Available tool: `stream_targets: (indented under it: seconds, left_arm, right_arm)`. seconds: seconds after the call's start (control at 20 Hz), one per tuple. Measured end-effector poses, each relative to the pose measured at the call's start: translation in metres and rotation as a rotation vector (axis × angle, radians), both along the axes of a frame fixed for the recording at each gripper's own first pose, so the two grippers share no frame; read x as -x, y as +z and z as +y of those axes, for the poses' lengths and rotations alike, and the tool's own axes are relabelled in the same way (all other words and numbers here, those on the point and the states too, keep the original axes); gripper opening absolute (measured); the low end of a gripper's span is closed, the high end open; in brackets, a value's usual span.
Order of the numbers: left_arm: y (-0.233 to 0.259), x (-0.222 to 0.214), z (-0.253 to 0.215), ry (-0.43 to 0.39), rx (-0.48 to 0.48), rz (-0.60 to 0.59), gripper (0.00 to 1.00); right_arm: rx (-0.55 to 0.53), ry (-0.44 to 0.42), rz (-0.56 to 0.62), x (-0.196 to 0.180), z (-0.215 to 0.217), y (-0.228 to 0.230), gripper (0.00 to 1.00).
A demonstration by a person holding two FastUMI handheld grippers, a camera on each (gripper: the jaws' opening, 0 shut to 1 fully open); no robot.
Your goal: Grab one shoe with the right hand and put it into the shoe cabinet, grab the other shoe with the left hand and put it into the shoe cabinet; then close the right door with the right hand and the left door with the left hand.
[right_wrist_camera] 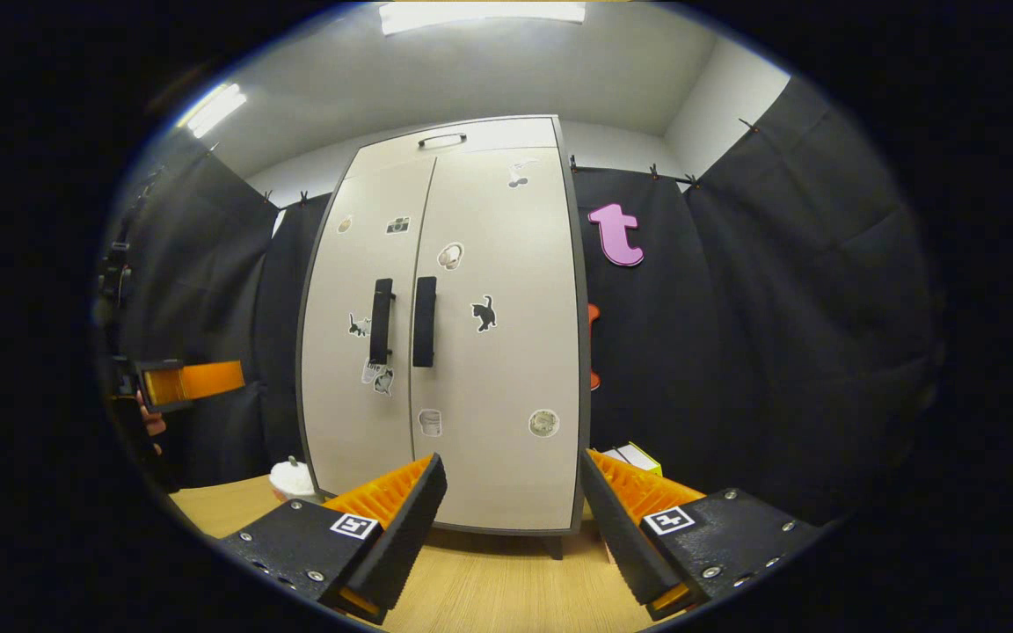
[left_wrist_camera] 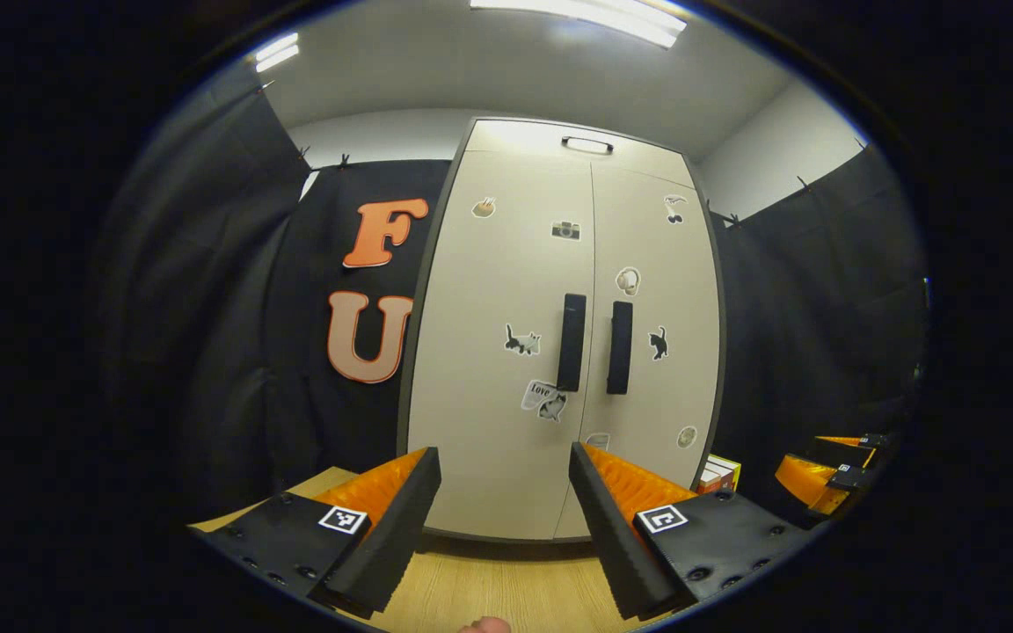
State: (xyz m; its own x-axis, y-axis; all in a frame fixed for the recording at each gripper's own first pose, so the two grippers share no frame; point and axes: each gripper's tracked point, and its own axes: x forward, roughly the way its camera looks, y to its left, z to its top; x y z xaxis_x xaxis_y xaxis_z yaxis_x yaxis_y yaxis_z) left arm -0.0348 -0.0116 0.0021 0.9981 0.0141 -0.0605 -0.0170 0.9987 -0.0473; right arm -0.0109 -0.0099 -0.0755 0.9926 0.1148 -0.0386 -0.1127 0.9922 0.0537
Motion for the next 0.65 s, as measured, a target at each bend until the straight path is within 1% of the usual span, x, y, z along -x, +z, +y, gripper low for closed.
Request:
stream_targets:
  seconds: [0.05, 0.1, 0.15, 0.2, 0.25, 0.3, 0.35, 0.45, 0.5, 0.65]
  left_arm:
    - [-0.006, 0.008, 0.001, 0.017, 0.005, 0.002, 0.96]
    - [-0.011, 0.013, 0.002, 0.026, -0.001, 0.004, 0.99]
    - [-0.014, 0.017, 0.005, 0.040, -0.016, 0.003, 0.99]
    - [-0.016, 0.018, 0.007, 0.049, -0.032, 0.003, 0.96]
    - [-0.016, 0.019, 0.008, 0.050, -0.039, 0.006, 0.99]
    - [-0.015, 0.019, 0.007, 0.046, -0.039, 0.003, 0.99]
    - [-0.013, 0.017, 0.007, 0.046, -0.040, -0.002, 0.92]
    - [-0.012, 0.014, 0.009, 0.052, -0.050, -0.006, 0.92]
    - [-0.011, 0.011, 0.010, 0.056, -0.053, -0.008, 0.96]
    - [-0.007, 0.008, 0.013, 0.063, -0.057, -0.017, 0.96]
  right_arm:
    - [0.000, -0.004, 0.000, 0.003, 0.001, 0.000, 0.94]
    - [0.001, -0.007, -0.001, 0.005, 0.002, 0.000, 0.94]
    - [0.005, -0.007, 0.001, 0.007, 0.002, -0.001, 0.94]
    - [0.011, -0.007, 0.001, 0.008, 0.003, -0.001, 0.94]
    - [0.017, -0.010, 0.000, 0.009, 0.003, 0.000, 0.94]
    - [0.026, -0.013, -0.004, 0.009, 0.002, 0.001, 0.94]
    - [0.032, -0.015, -0.006, 0.009, 0.001, 0.001, 0.94]
    - [0.025, -0.013, -0.005, 0.008, 0.002, 0.003, 0.94]
    - [0.022, -0.017, -0.006, 0.008, 0.001, 0.004, 0.94]
    - [0.018, -0.031, -0.015, 0.008, -0.004, 0.009, 0.94]
